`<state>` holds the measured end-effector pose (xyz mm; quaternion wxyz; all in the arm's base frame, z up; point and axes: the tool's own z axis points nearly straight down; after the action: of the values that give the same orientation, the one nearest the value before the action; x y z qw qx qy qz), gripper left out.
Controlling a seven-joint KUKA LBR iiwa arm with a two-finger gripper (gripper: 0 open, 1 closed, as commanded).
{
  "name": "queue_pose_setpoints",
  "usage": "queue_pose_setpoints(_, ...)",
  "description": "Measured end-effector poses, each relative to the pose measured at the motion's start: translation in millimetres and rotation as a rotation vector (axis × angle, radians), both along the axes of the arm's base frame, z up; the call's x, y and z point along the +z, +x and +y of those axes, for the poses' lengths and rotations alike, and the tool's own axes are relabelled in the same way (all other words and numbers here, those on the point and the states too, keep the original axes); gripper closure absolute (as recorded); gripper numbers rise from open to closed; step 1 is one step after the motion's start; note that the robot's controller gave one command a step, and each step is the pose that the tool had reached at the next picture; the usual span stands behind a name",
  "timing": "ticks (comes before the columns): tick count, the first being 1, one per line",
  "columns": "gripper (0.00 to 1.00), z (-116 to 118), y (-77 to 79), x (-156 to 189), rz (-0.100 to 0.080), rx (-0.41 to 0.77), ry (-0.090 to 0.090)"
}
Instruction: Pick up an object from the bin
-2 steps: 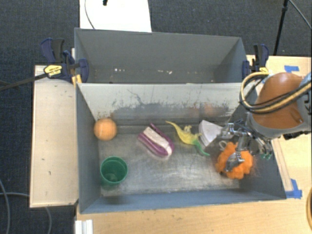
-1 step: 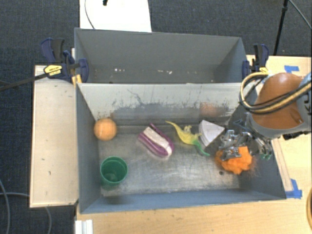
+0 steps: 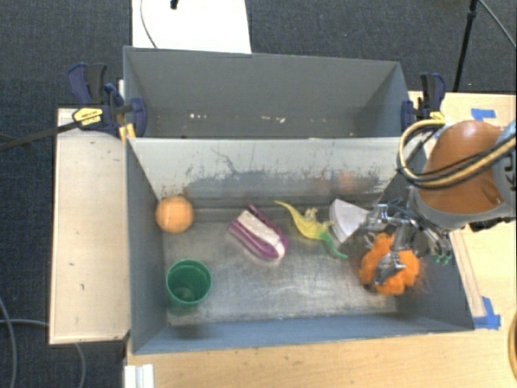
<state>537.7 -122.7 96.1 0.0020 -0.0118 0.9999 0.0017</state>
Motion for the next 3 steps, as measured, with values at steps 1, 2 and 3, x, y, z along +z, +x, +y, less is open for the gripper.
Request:
queue_pose_setpoints(1,1.0,0.7,-0.4,-0.5,0.001,0.003,0.001)
queue_pose_setpoints(2,1.0,0.7,-0.3,-0.4,0.001,0.004,0.001)
queue_pose_setpoints(3,1.0,0.7,-0.3,-0.4,0.001,0.004,0.001)
